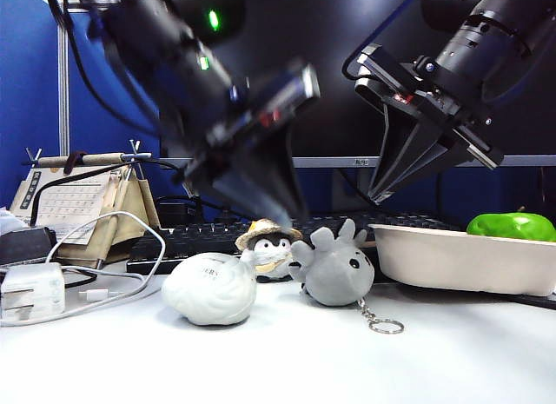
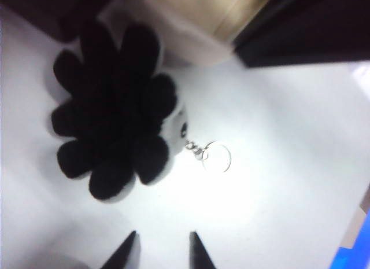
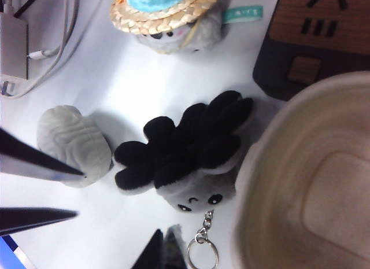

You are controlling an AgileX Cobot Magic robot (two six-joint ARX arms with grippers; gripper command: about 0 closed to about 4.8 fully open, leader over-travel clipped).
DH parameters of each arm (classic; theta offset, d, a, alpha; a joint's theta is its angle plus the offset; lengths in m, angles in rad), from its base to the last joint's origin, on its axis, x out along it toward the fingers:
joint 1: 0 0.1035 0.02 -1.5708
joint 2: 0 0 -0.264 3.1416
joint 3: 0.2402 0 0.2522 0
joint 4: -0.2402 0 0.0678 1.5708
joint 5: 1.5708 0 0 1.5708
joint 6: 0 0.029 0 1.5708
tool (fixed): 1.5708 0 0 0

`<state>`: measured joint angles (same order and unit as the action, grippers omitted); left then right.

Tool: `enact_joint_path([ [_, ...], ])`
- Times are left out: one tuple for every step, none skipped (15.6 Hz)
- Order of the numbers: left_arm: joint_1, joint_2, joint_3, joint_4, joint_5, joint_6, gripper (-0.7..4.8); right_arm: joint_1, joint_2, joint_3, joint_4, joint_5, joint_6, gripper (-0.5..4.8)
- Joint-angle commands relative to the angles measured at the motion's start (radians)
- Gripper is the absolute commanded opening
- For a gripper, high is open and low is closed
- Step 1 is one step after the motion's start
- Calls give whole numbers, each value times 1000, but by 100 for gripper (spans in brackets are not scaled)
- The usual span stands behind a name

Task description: Place the tilting octopus upright.

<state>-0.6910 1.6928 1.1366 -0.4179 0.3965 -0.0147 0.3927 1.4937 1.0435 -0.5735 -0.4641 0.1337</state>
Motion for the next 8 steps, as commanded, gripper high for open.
enact_joint_path([
  [-3,17,5,25,-1,7,237,1,-5,8,12,-2,1,0],
  [-3,17,5,40,-14,7,279,1,-5,8,13,-3,1,0],
  [-3,17,5,51,-14,8,279,1,-5,8,14,-5,1,0],
  [-3,17,5,64,-16,8,279,1,-5,8,14,-6,1,0],
  [-3,17,5,82,-19,13,279,1,-5,8,14,-6,1,0],
  [-3,17,5,105,-19,47,279,1,-5,8,16,-6,1,0],
  [-3,17,5,137,-19,133,279,1,-5,8,23,-6,1,0],
  [-3,17,5,140,-19,180,279,1,-5,8,27,-6,1,0],
])
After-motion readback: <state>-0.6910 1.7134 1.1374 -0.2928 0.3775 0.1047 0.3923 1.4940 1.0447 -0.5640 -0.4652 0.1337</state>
